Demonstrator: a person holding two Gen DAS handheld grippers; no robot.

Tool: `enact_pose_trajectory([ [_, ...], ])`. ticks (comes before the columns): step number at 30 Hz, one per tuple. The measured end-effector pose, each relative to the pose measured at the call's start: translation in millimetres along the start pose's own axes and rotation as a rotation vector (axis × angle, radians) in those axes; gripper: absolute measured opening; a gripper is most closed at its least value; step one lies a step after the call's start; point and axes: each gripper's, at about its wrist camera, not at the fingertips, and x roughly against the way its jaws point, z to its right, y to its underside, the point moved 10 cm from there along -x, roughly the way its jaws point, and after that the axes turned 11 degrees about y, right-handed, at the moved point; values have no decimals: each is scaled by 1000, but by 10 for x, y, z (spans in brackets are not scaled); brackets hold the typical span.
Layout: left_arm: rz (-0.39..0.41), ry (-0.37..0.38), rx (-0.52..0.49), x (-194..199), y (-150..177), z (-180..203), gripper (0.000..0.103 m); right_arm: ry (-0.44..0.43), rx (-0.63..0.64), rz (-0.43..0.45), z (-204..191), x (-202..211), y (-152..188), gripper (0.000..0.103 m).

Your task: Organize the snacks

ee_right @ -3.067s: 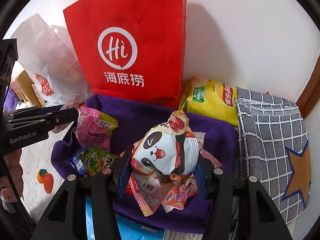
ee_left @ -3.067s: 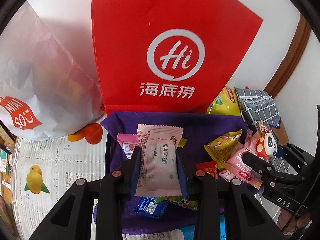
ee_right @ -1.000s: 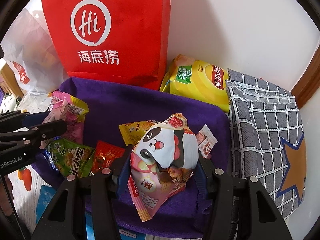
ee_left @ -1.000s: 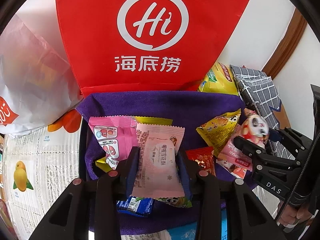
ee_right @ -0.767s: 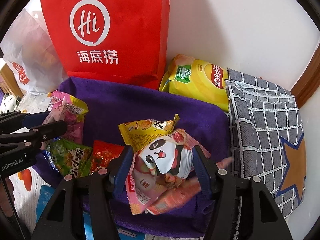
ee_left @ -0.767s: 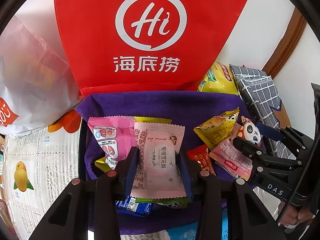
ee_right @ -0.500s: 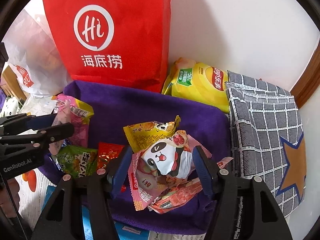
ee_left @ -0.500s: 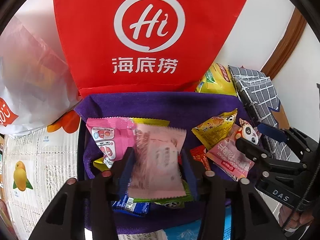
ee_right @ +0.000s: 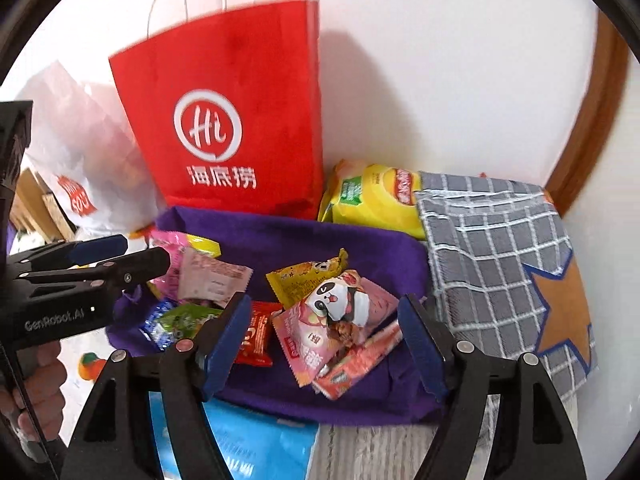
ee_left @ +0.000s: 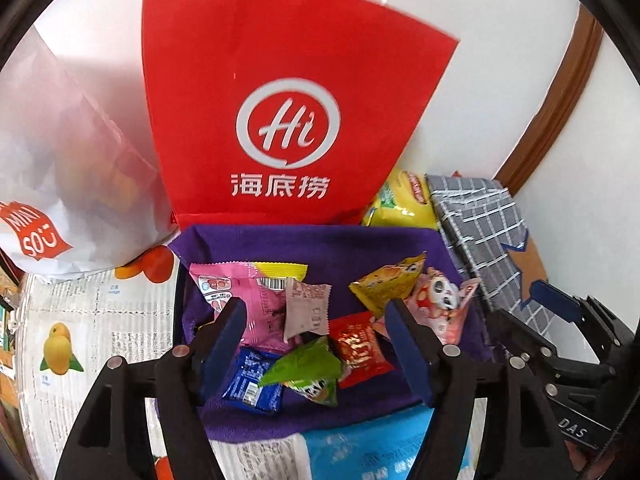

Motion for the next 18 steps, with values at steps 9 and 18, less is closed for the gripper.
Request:
enact_pose_trajectory([
  [9,45,-11,-39,558,132,365,73,22,-30,40,159,721,186,75],
  [18,101,-71,-100,1230,652,710,82,-13,-70,61,240,1322,663,75],
])
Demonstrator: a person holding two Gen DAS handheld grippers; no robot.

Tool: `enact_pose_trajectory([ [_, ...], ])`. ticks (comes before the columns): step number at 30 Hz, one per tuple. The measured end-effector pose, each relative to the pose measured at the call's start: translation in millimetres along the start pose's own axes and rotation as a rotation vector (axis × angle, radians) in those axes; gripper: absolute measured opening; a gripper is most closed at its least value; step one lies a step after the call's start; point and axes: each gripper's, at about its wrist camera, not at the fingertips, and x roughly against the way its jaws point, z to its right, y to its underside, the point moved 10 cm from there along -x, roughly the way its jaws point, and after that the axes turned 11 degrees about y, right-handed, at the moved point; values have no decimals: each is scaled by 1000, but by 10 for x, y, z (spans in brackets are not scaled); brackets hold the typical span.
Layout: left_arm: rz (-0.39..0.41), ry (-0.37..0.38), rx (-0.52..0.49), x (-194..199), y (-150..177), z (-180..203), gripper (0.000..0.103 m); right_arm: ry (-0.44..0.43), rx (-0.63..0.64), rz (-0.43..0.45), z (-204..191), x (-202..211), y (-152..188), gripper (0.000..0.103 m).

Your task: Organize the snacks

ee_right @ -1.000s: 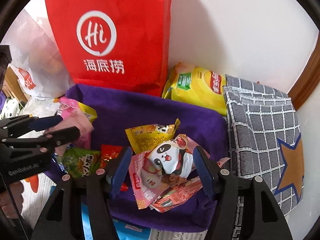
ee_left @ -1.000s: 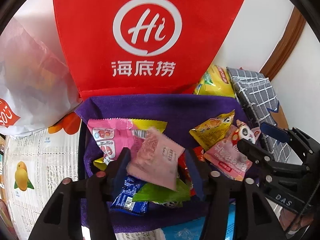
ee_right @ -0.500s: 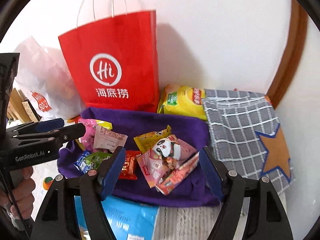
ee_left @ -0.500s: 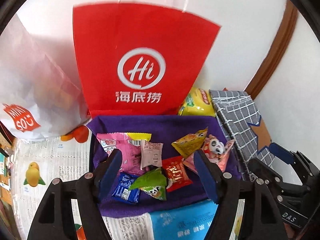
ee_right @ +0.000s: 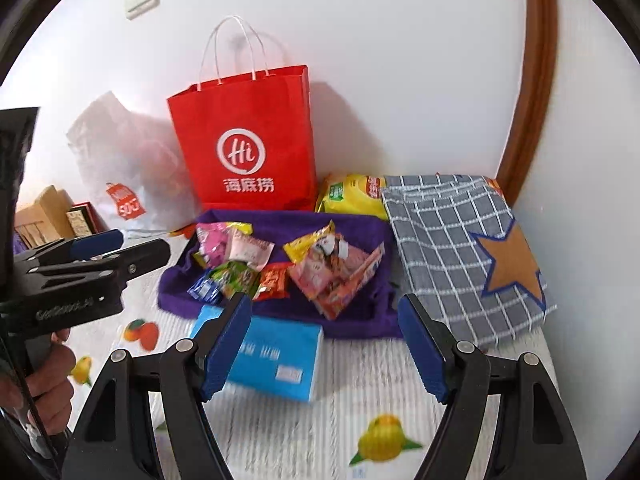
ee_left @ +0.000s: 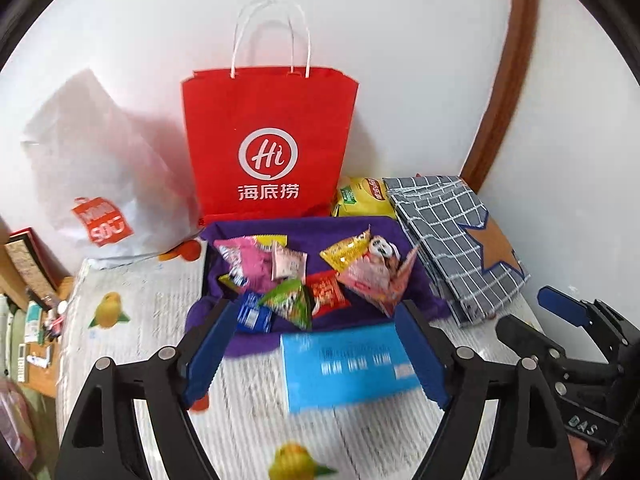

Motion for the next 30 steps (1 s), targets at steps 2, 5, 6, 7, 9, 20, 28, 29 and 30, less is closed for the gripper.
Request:
enact_pose_trajectory([
  [2,20,-16,-5,181,99,59,82,-12,-12,-9,10,96,114,75],
  [5,53,-44,-4,437,248,135,84,-23,-18,-16,20,227,267,75],
  [6,59,-49,-4,479,278,149,85,-12,-21,-15,39,284,334,75],
  [7,67,-55,-5,553,329,175,85,-5,-22,-11,53,335,381,75],
  [9,82,-69,-3,694,429,220,85,0,-28,-7,85,429,475,82],
  [20,136,-117,3,1178,947,458,86,-13,-59,101,263,1131,854,100],
  [28,177,-119,2,1442,1105,583,91,14,-81,145,476,1441,1002,103],
  [29,180,-120,0,1455,1108,598,91,15,-85,142,492,1452,1015,103],
  [30,182,-119,-5,1466,1109,608,91,16,-85,143,504,1470,1028,103],
])
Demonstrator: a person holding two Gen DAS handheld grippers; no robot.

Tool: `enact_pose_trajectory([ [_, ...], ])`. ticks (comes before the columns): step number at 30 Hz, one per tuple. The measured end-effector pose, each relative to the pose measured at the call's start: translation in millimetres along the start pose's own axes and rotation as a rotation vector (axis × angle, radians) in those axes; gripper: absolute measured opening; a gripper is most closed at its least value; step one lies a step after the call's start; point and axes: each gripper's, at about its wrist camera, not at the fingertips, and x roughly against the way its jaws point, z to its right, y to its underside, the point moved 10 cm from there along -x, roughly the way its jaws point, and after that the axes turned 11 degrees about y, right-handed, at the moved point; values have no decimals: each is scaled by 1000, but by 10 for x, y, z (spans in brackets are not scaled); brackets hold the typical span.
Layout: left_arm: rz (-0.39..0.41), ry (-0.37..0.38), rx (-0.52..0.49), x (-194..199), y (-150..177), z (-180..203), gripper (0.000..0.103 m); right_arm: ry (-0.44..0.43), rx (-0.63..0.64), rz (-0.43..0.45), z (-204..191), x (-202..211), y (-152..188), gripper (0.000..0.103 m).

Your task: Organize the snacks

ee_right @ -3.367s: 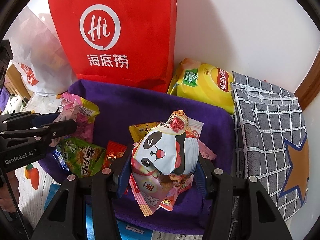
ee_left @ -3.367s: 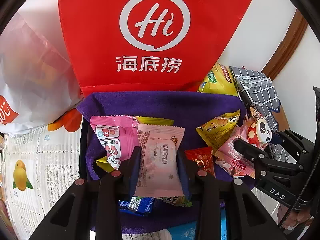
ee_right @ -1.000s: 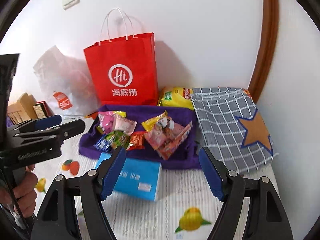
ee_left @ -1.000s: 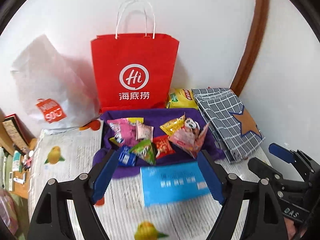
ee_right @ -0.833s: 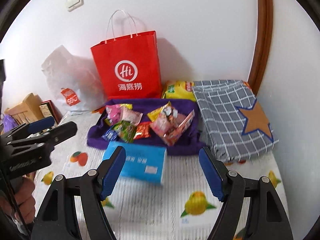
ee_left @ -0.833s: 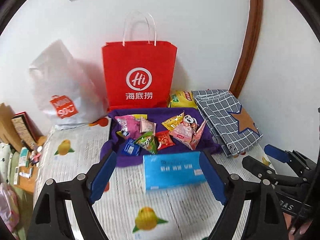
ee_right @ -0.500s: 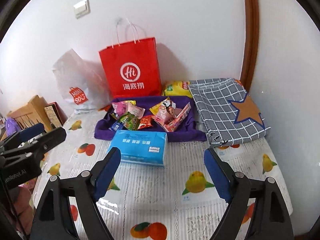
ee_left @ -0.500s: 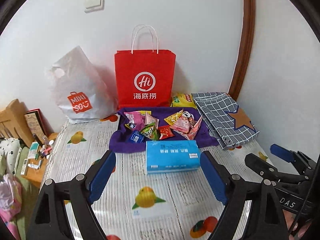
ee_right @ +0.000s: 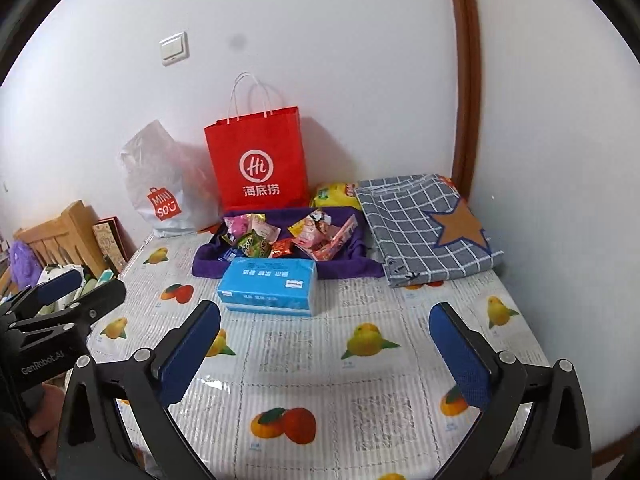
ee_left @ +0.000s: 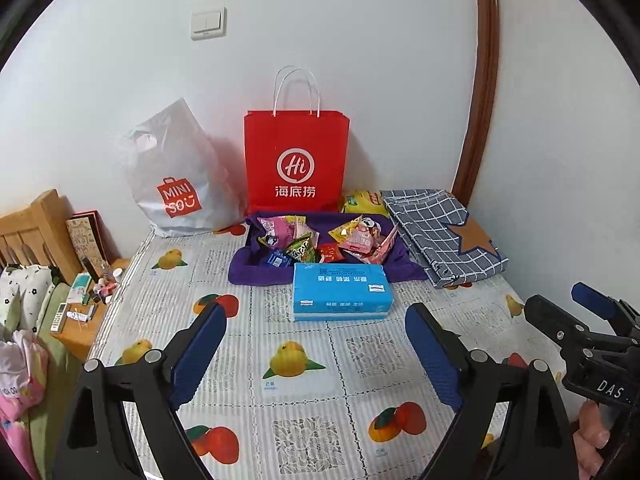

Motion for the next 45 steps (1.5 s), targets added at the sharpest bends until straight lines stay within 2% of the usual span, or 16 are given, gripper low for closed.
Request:
enact_pose_trajectory([
  [16,-20,12,1,-8,74,77,91,22,29,14,12,80,71,103],
  [19,-28,0,-6,-15,82,82,94,23,30,14,15,78,73,103],
  [45,-18,16,-8,17,60,114,94,19,28,20,-5,125,71,103],
])
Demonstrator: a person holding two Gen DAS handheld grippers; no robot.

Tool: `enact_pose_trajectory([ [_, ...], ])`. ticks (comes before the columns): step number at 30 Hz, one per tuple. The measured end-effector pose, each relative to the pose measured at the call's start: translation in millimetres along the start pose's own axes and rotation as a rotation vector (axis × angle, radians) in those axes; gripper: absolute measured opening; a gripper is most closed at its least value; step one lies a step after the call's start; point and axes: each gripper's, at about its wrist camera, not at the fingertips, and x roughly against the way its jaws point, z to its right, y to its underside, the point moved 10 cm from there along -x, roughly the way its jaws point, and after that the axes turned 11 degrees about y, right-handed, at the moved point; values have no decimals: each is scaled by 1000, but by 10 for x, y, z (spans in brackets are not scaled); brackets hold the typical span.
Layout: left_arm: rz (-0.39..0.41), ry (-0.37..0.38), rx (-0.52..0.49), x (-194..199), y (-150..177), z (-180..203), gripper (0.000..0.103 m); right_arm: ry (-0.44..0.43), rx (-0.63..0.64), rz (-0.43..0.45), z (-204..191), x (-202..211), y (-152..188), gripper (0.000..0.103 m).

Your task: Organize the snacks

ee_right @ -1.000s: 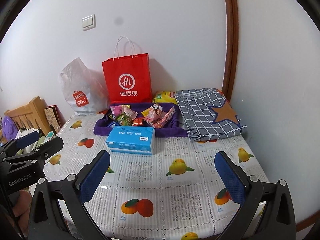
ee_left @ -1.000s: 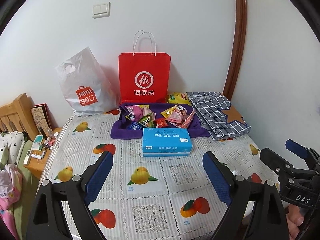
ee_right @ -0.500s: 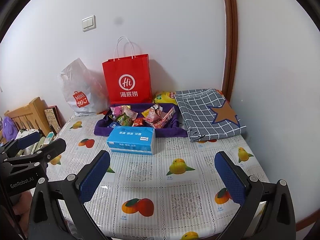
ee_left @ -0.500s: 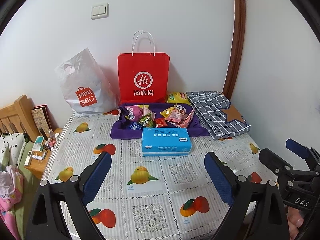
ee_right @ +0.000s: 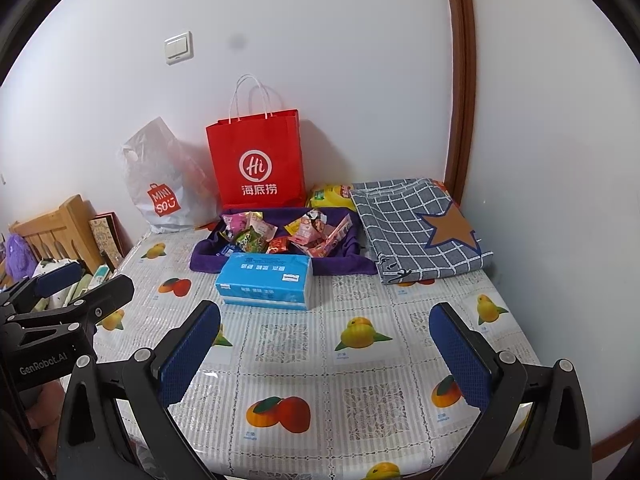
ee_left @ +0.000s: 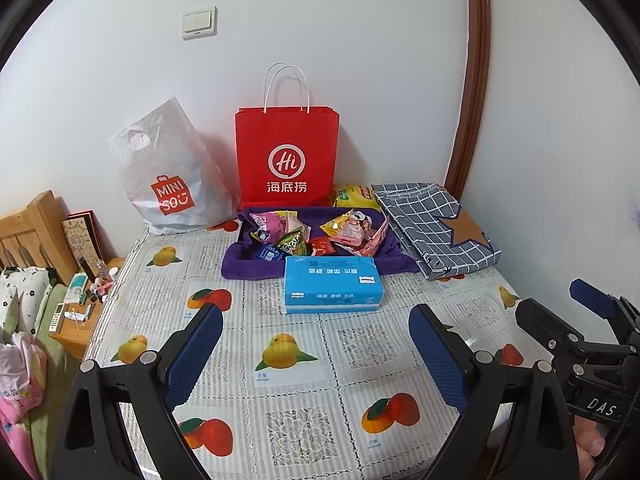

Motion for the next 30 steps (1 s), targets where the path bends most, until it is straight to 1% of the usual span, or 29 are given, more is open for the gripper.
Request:
enact_pose_trajectory([
  [22,-6,-4,16,-46,-5,-80,94,0,31,-2,-105,-72,-31,103],
  [28,-16,-6,16,-138,-34,-103,94,9,42,4,-128,-89,-68,103],
  [29,-14,-4,13,-155,-45,-102,95,10,43,2,-133,-100,-80,103],
  [30,-7,-6,7,-166,-63,-101,99,10,44,2,-136,-108,-91,103],
])
